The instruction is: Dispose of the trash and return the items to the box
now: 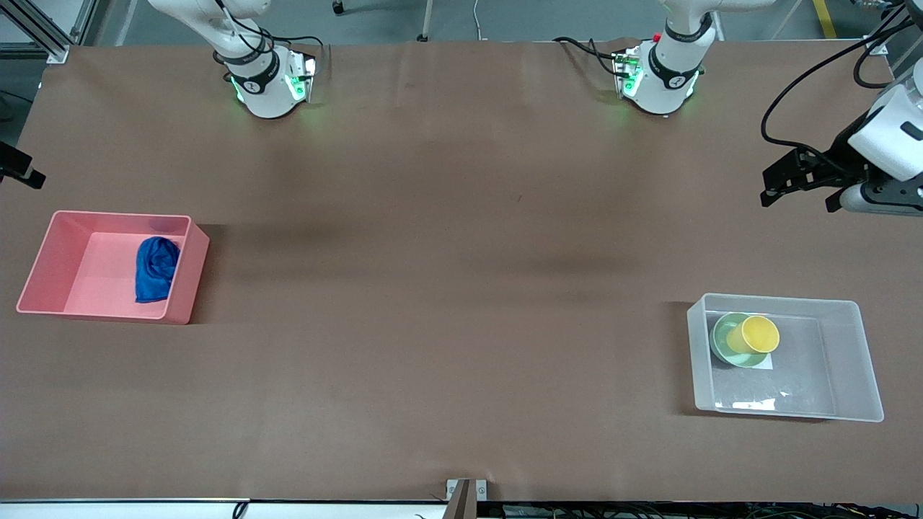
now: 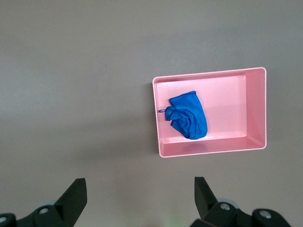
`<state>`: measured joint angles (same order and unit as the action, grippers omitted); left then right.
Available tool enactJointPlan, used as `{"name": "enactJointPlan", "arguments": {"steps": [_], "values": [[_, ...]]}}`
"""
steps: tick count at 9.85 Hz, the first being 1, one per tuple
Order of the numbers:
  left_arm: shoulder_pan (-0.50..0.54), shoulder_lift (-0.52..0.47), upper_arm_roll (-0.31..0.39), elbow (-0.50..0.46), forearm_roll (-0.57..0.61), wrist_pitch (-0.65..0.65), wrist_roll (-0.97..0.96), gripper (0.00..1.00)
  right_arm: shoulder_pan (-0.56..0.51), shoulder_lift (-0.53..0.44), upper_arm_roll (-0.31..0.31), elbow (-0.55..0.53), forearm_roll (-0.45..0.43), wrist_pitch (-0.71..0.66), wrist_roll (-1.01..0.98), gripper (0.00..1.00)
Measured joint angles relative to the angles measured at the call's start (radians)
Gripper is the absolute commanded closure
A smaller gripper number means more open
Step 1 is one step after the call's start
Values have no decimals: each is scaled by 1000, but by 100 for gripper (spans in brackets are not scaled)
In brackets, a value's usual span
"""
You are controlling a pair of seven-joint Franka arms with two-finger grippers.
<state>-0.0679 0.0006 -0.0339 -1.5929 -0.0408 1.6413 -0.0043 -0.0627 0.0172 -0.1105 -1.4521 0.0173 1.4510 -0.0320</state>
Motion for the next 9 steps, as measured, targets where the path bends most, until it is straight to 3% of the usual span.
{"name": "enactJointPlan", "arguments": {"steps": [9], "values": [[-3, 0, -20, -5, 32, -9, -1, 2, 0, 0, 0, 0, 0, -1, -1, 0]]}}
